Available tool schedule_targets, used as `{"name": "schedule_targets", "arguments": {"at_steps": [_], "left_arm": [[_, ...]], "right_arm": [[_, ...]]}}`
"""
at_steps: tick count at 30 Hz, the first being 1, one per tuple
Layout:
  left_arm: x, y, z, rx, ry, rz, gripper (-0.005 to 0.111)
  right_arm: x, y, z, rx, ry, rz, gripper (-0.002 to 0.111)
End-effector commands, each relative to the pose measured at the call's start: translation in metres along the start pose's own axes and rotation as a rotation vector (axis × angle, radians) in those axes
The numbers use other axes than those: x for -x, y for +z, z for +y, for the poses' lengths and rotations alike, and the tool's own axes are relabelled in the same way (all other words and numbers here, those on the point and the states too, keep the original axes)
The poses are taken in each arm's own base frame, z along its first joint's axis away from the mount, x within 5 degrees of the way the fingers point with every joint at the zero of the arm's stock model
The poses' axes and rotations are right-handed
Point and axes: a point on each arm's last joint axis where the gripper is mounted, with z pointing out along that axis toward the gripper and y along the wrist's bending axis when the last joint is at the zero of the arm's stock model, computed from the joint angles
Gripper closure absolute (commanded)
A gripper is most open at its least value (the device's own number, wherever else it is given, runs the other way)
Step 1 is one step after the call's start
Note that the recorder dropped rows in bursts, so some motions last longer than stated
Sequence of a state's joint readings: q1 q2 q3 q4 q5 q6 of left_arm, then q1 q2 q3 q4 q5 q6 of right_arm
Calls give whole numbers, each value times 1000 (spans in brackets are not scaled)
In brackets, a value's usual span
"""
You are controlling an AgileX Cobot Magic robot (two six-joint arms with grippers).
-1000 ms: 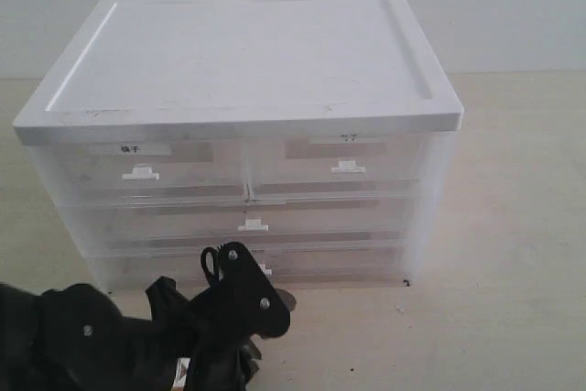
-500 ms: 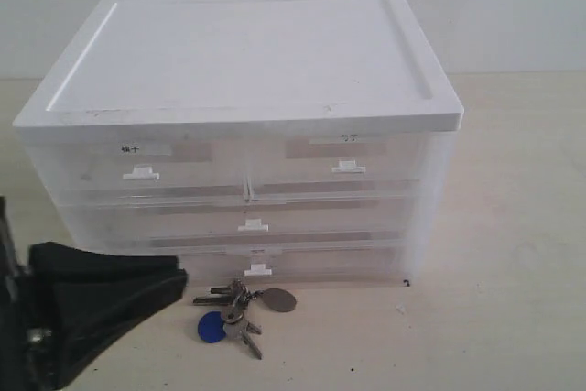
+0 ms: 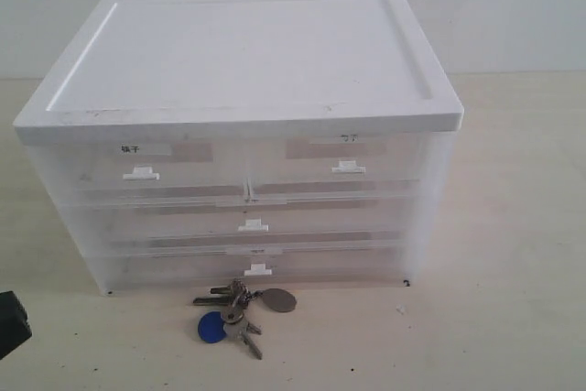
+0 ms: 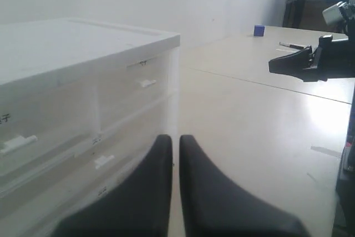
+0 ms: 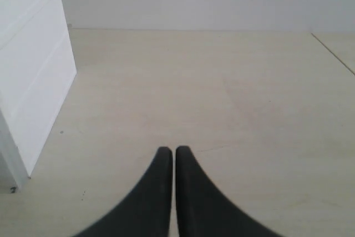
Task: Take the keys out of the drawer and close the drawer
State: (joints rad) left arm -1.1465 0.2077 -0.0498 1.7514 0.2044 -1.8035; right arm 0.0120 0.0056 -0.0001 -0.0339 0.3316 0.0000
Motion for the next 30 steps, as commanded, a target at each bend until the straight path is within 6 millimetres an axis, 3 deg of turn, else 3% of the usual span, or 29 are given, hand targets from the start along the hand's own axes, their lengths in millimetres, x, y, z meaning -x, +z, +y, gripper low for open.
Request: {"name": "schedule_targets", "arguments": {"at_steps": [1,13,30], "left_arm": [[-1,-2,0,-5,-24,-12,102],[-4,-3,-14,-158,-23,25,102],[-4,-3,-14,-157,-19,24,102]], "right_arm": [[1,0,0,-2,2,-12,108],[1,0,0,-2,2,-12,108],[1,0,0,-2,2,-12,108]]}}
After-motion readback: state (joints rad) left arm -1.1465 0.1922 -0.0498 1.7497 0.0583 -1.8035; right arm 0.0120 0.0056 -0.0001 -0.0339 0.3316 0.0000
